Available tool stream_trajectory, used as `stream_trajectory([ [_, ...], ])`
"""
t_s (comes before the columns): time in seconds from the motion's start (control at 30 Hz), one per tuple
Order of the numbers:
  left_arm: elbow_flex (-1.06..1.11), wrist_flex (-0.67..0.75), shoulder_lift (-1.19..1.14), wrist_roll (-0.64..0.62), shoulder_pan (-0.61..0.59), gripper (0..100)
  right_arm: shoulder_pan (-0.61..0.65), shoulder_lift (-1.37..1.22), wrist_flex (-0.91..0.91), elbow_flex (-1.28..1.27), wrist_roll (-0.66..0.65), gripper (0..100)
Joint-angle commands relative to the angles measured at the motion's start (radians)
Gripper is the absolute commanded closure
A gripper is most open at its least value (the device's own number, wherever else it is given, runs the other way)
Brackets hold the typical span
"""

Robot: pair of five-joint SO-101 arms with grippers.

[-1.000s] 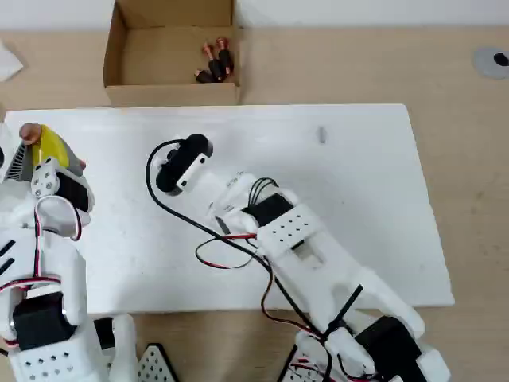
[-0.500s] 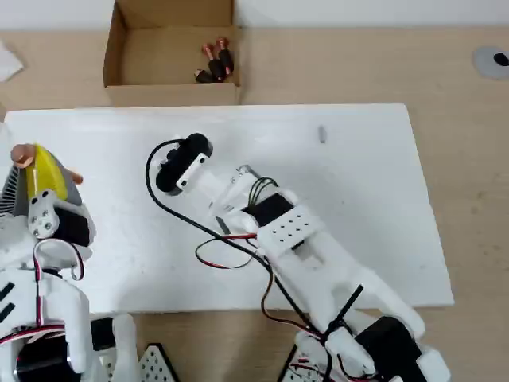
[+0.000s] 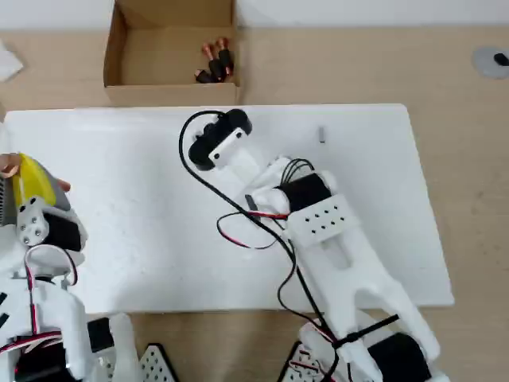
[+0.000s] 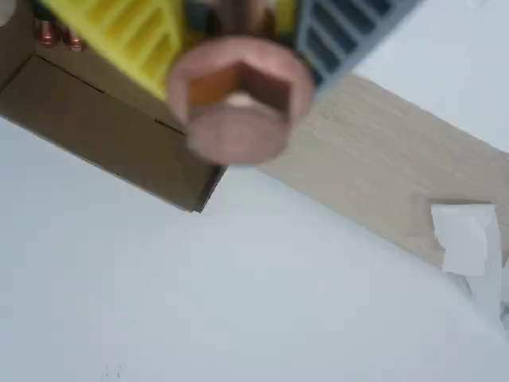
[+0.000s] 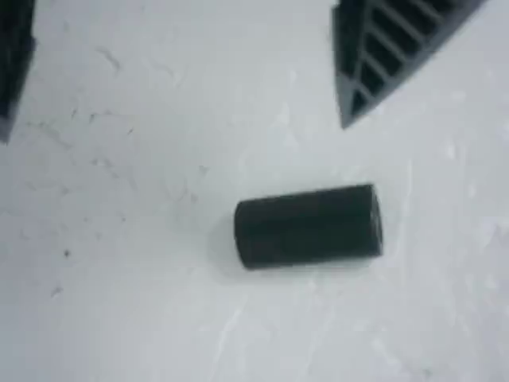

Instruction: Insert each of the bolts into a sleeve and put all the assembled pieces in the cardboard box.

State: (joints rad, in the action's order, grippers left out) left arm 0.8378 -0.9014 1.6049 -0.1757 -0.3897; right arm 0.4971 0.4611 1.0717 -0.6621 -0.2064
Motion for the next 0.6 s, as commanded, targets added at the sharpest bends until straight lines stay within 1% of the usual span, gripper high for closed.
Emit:
stream_trajectory([
  [0.0,-0.054,-0.002,0.004,-0.003,-0.009,100,-0.012,0.035,0.005,0.035,-0.003,69.8],
  [0.13,-0.052,-0.003,0.004,-0.003,-0.011,100,0.035,-0.001,0.002,-0.004,0.006,69.8],
  [0.17,-0.051,-0.005,0.004,-0.003,-0.008,100,0.056,-0.024,0.005,-0.004,0.035,69.8],
  [0.2,-0.049,-0.005,0.004,-0.006,-0.006,100,0.077,-0.051,0.005,0.002,0.094,69.8],
  [0.3,-0.031,-0.003,0.004,-0.008,-0.006,100,0.13,-0.165,-0.002,0.067,0.334,69.9],
  [0.43,0.012,-0.005,0.004,-0.005,-0.011,100,0.153,-0.334,0.005,0.239,0.649,69.9],
  [0.5,0.018,-0.005,0.004,-0.003,-0.012,100,0.151,-0.407,0.008,0.318,0.764,69.9],
  [0.57,0.017,-0.005,0.004,-0.003,-0.012,100,0.15,-0.466,0.015,0.372,0.852,69.9],
])
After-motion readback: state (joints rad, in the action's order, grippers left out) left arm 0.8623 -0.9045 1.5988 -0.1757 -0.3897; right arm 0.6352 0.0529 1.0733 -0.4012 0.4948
